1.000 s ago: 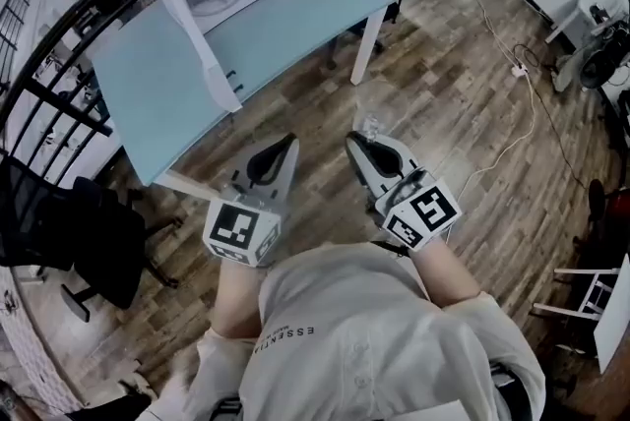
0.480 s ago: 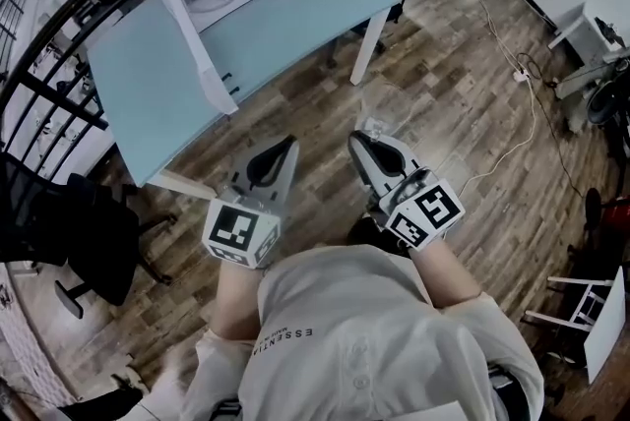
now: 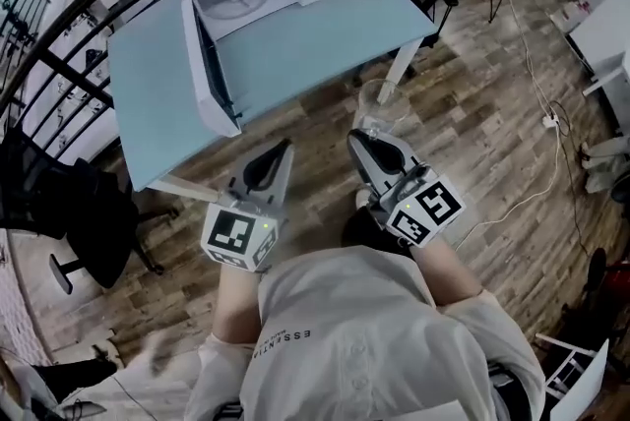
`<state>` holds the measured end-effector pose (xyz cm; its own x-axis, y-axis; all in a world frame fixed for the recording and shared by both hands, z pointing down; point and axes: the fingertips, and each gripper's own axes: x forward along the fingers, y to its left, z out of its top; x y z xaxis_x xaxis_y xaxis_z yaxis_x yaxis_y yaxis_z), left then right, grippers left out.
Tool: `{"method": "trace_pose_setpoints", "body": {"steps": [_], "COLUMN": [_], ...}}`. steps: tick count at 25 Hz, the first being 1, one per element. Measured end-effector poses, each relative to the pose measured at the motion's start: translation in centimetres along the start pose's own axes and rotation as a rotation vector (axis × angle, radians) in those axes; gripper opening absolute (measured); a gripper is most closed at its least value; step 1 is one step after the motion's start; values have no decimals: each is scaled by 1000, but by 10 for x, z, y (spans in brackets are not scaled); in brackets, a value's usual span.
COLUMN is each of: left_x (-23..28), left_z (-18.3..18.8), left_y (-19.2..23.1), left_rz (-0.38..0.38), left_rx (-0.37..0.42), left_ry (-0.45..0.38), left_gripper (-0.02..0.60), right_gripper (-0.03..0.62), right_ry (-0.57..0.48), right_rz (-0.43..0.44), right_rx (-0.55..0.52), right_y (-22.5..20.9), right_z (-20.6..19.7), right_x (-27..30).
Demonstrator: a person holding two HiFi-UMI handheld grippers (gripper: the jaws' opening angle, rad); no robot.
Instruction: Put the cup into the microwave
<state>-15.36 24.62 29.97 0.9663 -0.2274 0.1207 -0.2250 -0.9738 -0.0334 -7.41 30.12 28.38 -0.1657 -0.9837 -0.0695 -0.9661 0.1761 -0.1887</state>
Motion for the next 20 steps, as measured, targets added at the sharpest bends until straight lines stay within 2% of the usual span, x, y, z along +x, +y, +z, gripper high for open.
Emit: {"method": "trace_pose_setpoints", "body": {"steps": [11,15,20], "left_x": [136,166,193], "left_z": [22,23,10], "left_y": [21,28,40], "left_rz": [197,267,296], "left_rx": [-32,-63,-103], "left_ry": [12,17,62], "left_gripper": [2,2,2], "right_gripper": [23,23,23], "right_ry": [77,103,133], "right_rz": [214,279,338], "right_rx": [9,-5,-2], "right_y": [-145,-179,-205], "right_z": [28,34,34], "right_x": [48,62,87]}}
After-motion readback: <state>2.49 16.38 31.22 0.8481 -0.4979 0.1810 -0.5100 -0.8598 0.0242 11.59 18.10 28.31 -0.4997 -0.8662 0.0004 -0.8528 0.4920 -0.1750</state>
